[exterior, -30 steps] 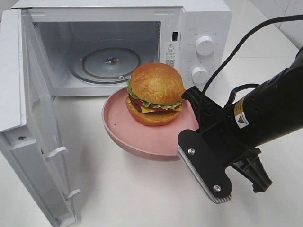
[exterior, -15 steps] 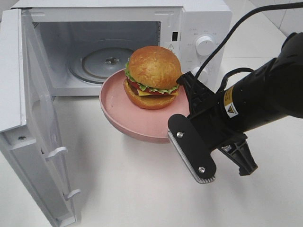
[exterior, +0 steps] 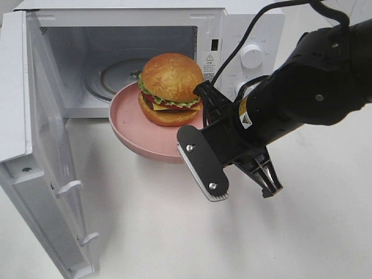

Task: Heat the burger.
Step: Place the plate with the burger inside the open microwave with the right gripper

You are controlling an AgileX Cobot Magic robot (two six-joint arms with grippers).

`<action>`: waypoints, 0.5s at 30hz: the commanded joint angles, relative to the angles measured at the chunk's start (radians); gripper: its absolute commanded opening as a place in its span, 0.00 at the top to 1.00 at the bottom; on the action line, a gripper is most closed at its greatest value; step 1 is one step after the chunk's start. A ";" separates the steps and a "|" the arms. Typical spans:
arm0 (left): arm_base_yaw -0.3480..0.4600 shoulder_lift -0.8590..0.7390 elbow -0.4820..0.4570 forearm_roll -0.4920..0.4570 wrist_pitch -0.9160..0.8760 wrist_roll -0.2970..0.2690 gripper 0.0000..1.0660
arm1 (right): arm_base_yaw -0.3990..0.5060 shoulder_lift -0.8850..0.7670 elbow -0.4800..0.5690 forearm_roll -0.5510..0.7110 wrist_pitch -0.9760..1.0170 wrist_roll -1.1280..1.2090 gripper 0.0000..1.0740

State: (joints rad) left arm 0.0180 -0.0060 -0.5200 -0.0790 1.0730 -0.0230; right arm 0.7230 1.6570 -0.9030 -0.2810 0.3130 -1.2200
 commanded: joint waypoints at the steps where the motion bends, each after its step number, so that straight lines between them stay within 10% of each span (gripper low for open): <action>1: -0.006 -0.016 0.002 -0.007 -0.001 0.000 0.08 | -0.006 0.019 -0.047 -0.019 -0.058 0.015 1.00; 15: -0.006 -0.016 0.002 -0.007 -0.001 0.000 0.08 | -0.006 0.141 -0.206 -0.020 -0.029 0.049 1.00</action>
State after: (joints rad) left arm 0.0180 -0.0060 -0.5200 -0.0790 1.0730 -0.0230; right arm 0.7230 1.7920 -1.0620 -0.2810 0.3160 -1.1760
